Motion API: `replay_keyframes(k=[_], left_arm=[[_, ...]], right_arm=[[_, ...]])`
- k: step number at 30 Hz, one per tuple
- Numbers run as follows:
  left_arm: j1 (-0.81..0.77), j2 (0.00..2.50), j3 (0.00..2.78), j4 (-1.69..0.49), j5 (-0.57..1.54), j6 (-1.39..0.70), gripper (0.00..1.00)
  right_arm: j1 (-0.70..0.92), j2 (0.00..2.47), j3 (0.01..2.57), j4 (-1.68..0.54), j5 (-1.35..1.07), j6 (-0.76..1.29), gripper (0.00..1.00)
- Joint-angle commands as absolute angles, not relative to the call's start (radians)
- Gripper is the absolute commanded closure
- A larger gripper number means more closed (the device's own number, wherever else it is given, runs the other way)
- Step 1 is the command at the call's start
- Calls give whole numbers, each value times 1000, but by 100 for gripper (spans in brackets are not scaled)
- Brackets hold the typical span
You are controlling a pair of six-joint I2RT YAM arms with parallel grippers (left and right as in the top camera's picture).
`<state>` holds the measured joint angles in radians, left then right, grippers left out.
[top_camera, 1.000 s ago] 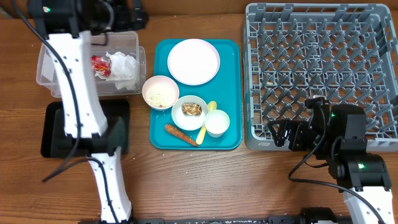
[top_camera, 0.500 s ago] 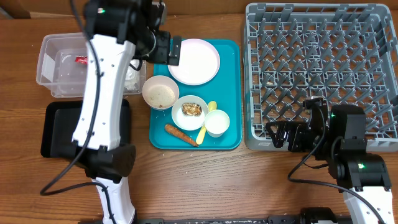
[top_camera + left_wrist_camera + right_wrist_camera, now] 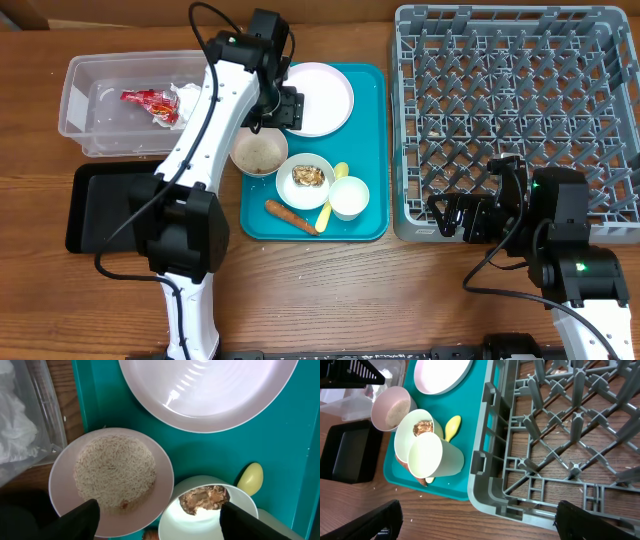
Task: Sort waste into correct bins and load items into the dishwasher
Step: 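Grasp the rim of the pink rice bowl with the left gripper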
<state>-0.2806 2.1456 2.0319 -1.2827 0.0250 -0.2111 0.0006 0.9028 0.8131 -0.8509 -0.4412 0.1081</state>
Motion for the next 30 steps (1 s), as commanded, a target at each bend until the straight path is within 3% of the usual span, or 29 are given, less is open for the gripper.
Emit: replay_keyframes(k=[1,16,30], left_arm=[[-304,2138,2006,-1273,16,-233,26],[-328,2138,1781,-1025,-63,-330,58],[-328,2138,1662,-889,-63,-341,71]], right_arm=[[-1,899,838,-847,-447,107,0],[-1,899,838,-847,-447,107,0],[-1,899,838,-839,-446,107,0]])
